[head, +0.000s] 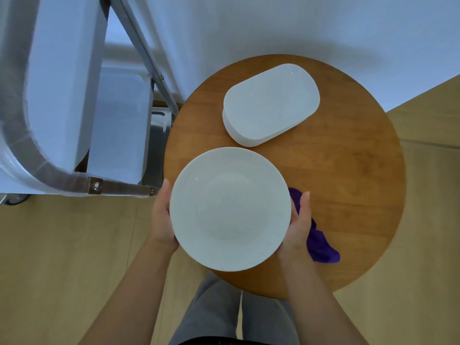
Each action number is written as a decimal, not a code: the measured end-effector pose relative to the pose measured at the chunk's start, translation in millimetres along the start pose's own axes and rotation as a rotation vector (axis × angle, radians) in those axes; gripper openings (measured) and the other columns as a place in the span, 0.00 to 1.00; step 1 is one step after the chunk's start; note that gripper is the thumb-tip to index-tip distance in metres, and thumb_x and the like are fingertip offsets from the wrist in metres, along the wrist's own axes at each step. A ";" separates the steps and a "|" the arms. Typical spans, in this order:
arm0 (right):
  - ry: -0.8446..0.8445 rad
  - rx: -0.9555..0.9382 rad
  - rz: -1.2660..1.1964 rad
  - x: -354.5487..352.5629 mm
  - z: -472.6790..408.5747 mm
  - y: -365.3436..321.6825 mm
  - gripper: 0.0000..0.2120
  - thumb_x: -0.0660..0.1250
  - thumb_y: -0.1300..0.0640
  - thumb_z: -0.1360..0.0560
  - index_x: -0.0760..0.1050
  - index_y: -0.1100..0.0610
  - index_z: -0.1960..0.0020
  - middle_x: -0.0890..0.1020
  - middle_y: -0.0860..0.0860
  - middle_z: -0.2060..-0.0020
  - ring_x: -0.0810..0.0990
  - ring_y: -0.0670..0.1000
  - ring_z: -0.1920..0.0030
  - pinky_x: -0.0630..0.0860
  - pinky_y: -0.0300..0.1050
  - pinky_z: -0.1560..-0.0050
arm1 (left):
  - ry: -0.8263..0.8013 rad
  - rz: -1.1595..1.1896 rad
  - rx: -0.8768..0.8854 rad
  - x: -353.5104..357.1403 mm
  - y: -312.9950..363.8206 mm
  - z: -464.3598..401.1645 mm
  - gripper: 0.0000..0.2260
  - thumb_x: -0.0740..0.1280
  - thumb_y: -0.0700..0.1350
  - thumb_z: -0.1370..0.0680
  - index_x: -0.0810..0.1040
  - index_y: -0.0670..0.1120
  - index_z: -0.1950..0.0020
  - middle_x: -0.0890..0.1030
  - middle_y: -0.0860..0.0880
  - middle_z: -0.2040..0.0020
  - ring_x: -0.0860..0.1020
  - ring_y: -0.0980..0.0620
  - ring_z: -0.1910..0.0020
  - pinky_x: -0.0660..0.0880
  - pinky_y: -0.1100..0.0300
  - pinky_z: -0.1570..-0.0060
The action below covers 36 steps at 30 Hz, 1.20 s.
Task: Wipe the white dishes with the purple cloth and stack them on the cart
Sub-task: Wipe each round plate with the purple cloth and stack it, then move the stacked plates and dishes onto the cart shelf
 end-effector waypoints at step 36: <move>-0.322 0.246 0.779 45.6 -36.5 -35.0 0.19 0.57 0.38 0.25 0.82 0.46 0.50 0.84 0.50 0.48 0.83 0.51 0.49 0.79 0.45 0.57 | 0.397 0.268 0.143 9.3 -49.9 59.7 0.11 0.60 0.49 0.23 0.77 0.51 0.43 0.85 0.48 0.52 0.84 0.47 0.56 0.80 0.53 0.63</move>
Point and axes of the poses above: each hand's wrist, its own z-axis away from the middle knuckle, its own x-axis out of the palm, y = z × x, the point moved 6 cm from there along -z, towards the middle knuckle
